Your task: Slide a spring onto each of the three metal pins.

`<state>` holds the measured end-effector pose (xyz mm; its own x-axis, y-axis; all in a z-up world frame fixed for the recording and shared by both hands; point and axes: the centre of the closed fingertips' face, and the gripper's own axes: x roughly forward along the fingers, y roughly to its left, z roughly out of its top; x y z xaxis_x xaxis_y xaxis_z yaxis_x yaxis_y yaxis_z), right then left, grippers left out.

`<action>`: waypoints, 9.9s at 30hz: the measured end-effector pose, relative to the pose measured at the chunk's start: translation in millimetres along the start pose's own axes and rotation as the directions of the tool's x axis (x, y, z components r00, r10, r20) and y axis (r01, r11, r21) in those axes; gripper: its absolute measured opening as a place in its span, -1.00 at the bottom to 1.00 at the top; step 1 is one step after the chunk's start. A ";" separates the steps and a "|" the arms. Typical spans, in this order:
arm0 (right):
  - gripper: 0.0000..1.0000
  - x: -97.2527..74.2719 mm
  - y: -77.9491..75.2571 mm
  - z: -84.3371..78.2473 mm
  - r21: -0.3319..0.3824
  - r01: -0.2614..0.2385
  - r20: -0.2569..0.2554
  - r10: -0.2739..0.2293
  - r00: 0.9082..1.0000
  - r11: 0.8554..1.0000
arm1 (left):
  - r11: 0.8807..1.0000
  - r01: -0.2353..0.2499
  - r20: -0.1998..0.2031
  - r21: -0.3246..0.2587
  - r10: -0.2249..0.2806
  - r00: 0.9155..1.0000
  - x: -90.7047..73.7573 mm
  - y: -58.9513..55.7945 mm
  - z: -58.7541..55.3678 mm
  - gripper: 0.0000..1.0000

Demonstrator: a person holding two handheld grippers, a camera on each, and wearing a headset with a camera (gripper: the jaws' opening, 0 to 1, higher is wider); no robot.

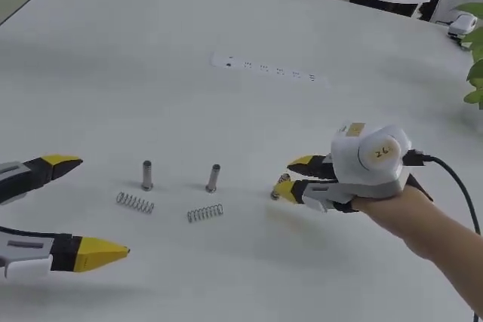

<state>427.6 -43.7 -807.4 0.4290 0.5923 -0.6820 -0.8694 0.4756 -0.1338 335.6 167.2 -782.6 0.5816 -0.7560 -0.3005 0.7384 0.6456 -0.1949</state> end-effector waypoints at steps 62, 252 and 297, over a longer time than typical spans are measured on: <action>-0.34 11.4 81.9 18.1 -0.089 -0.216 -0.028 0.215 0.976 0.972 | 1.000 0.001 -0.006 0.000 -0.001 1.000 -2.8 -4.7 -2.0 0.96; -0.85 -14.9 143.7 37.2 -0.453 -0.303 -0.074 0.303 0.950 0.838 | 0.859 0.479 -0.195 0.182 -0.446 0.873 70.6 -97.6 4.5 -0.96; -0.85 -23.1 164.9 96.7 -0.492 -0.299 0.056 0.373 0.926 0.818 | 0.856 0.474 -0.203 0.206 -0.437 0.876 74.7 -103.4 5.6 -0.96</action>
<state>298.1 83.9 -744.2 0.0868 0.7625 -0.6411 -0.9599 -0.1082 -0.2586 304.6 43.4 -779.7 0.1178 -0.9224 -0.3679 0.9782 0.1715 -0.1168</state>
